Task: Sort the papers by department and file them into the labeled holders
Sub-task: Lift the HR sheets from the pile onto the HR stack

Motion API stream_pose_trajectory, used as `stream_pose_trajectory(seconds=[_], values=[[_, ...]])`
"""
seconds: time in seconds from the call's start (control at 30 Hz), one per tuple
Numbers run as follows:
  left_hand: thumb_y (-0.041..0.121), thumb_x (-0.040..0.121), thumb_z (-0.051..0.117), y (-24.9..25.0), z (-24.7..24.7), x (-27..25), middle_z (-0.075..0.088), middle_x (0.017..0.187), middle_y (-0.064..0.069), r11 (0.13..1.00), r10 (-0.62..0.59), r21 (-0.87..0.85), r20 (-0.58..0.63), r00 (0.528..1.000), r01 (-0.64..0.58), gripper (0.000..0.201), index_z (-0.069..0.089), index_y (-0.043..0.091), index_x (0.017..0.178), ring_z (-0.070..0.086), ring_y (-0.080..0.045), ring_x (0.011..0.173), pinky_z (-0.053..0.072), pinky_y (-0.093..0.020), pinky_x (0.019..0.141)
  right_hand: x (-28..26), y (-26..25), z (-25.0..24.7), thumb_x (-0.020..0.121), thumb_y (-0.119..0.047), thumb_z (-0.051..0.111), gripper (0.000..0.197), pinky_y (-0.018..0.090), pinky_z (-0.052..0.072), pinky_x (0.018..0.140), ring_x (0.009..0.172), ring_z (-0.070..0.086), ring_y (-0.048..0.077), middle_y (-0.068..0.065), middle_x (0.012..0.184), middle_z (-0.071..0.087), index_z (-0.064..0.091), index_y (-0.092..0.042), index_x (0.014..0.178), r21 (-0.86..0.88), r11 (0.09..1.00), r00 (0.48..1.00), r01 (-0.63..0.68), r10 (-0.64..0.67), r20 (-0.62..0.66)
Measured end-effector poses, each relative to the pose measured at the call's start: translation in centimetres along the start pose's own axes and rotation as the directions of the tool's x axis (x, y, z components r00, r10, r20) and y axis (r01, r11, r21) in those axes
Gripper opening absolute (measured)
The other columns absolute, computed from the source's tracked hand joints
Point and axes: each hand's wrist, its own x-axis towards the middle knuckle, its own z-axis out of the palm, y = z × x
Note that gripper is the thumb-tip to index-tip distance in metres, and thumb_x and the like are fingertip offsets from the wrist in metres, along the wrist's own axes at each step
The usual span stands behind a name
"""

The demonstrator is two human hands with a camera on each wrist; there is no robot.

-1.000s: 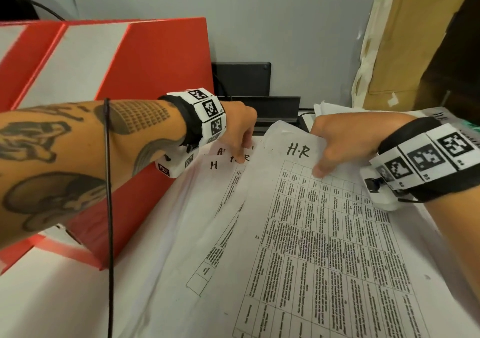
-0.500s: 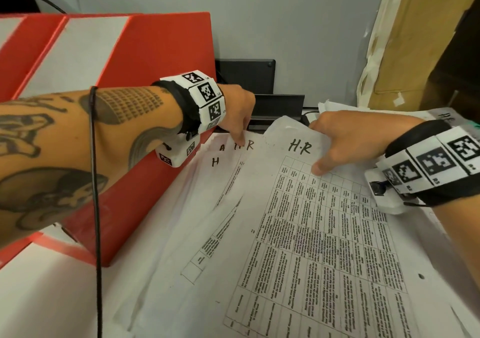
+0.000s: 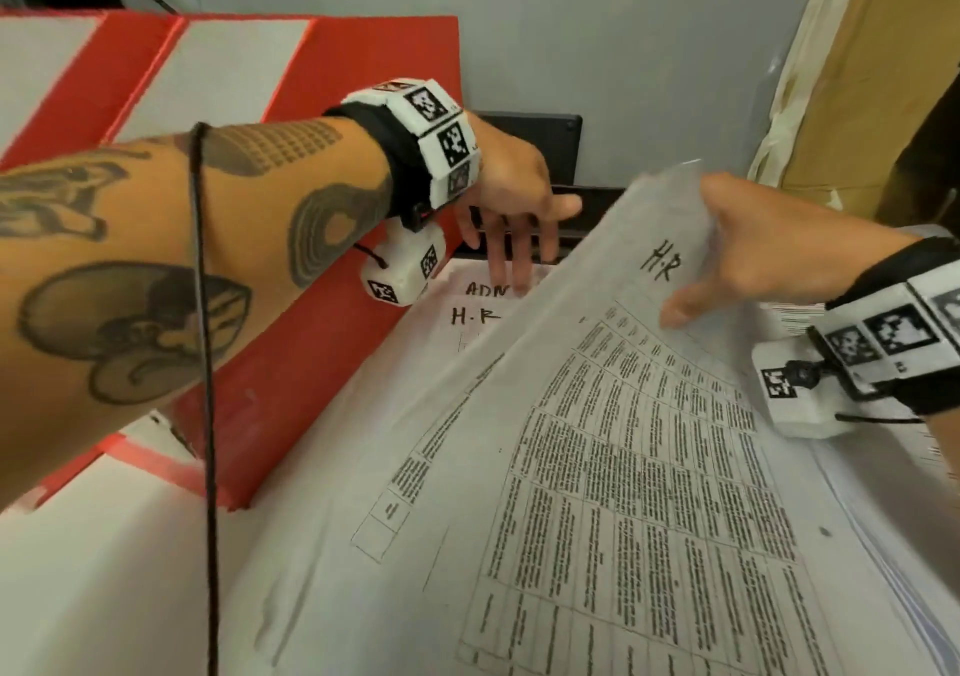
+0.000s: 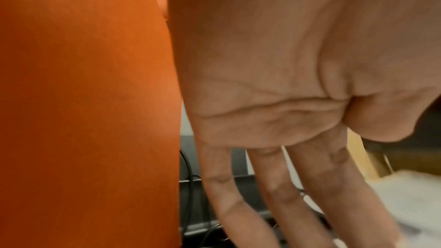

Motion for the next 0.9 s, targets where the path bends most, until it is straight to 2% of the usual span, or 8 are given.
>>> stream_pose_trajectory(seconds=[0.17,0.23,0.33,0.5,0.6,0.7,0.8,0.9], values=[[0.042,0.079,0.085,-1.0,2.5,1.8,0.079,0.097,0.001,0.878,-0.139,0.476,0.142,0.98,0.056,0.031,0.074,0.024,0.102,0.076,-0.016,0.091,0.058,-0.029,0.08,0.1,0.0,-0.3,0.068,-0.014,0.093,0.028,0.052,0.058,0.089,0.093,0.077,0.021,-0.004,0.097,0.081,0.082,-0.032,0.088,-0.045,0.997,0.979,0.062,-0.051,0.199],[0.04,0.081,0.084,-1.1,3.1,2.2,0.078,0.094,0.0,0.83,-0.097,0.556,0.061,0.993,0.047,0.029,0.073,0.021,0.1,0.074,-0.015,0.086,0.054,-0.022,0.068,0.2,-0.2,-0.1,0.069,-0.016,0.093,0.027,0.044,0.059,0.087,0.091,0.077,0.016,-0.008,0.095,0.081,0.083,-0.034,0.088,-0.053,0.998,0.973,0.046,-0.033,0.227],[0.033,0.089,0.079,-1.3,3.2,2.2,0.077,0.086,0.001,0.815,-0.035,0.578,-0.024,0.999,0.043,0.021,0.076,0.015,0.1,0.074,-0.015,0.082,0.052,-0.02,0.063,0.1,-0.3,0.0,0.072,0.004,0.087,0.039,0.014,0.055,0.07,0.079,0.074,0.001,-0.015,0.085,0.079,0.082,-0.033,0.082,0.026,0.999,0.976,0.047,-0.051,0.214],[0.031,0.091,0.076,-1.3,2.5,2.3,0.077,0.089,0.004,0.886,0.001,0.464,-0.038,0.999,0.016,0.029,0.072,0.02,0.118,0.074,-0.009,0.077,0.047,-0.012,0.045,-0.1,0.0,-0.1,0.074,0.002,0.085,0.033,0.026,0.062,0.08,0.091,0.078,0.013,-0.006,0.097,0.081,0.078,-0.017,0.1,0.053,0.999,0.983,0.0,-0.01,0.185],[0.04,0.078,0.087,-1.4,2.6,2.4,0.079,0.099,0.003,0.886,-0.064,0.463,0.071,0.995,0.024,0.046,0.071,0.023,0.117,0.076,-0.013,0.088,0.054,-0.019,0.059,-0.3,-0.3,-0.5,0.073,0.006,0.083,0.031,0.027,0.062,0.078,0.091,0.078,0.018,-0.001,0.097,0.081,0.08,-0.012,0.099,0.091,0.996,0.981,0.016,-0.033,0.19],[0.034,0.079,0.087,-1.7,3.1,2.8,0.076,0.1,0.001,0.854,-0.067,0.52,0.051,0.996,0.031,0.035,0.073,0.017,0.106,0.073,-0.017,0.094,0.053,-0.022,0.071,-0.5,-0.5,-0.9,0.072,0.009,0.084,0.033,0.02,0.06,0.069,0.083,0.078,0.011,-0.005,0.091,0.081,0.083,-0.018,0.091,0.102,0.993,0.975,0.063,-0.083,0.207],[0.035,0.086,0.081,-1.6,3.1,2.7,0.071,0.086,0.006,0.82,0.02,0.572,-0.043,0.999,0.008,0.023,0.073,0.02,0.1,0.066,-0.011,0.077,0.047,-0.017,0.062,-0.5,-0.6,-0.9,0.071,0.007,0.085,0.048,0.016,0.058,0.068,0.081,0.077,0.007,-0.008,0.09,0.081,0.081,-0.036,0.092,0.139,0.987,0.97,0.078,-0.108,0.219],[0.036,0.087,0.08,-1.2,2.8,2.3,0.069,0.081,0.008,0.79,0.08,0.613,-0.121,0.989,0.011,0.024,0.075,0.018,0.103,0.063,-0.01,0.073,0.045,-0.018,0.059,-0.2,-0.2,-0.6,0.072,0.007,0.083,0.037,0.033,0.064,0.081,0.094,0.078,0.02,0.001,0.101,0.081,0.082,-0.02,0.098,0.167,0.985,0.965,0.035,-0.077,0.252]])
